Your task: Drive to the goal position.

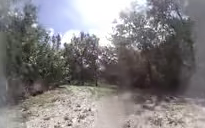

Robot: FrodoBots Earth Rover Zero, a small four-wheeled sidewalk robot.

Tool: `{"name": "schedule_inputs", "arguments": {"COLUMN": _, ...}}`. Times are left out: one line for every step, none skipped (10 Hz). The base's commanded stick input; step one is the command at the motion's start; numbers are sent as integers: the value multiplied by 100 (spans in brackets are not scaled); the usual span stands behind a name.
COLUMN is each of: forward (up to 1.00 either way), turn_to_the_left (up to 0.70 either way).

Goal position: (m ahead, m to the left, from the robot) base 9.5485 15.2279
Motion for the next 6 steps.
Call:
{"name": "schedule_inputs", "arguments": {"forward": 70, "turn_to_the_left": 0}}
{"name": "schedule_inputs", "arguments": {"forward": 70, "turn_to_the_left": 0}}
{"name": "schedule_inputs", "arguments": {"forward": 70, "turn_to_the_left": 35}}
{"name": "schedule_inputs", "arguments": {"forward": 70, "turn_to_the_left": 35}}
{"name": "schedule_inputs", "arguments": {"forward": 70, "turn_to_the_left": 35}}
{"name": "schedule_inputs", "arguments": {"forward": 70, "turn_to_the_left": 35}}
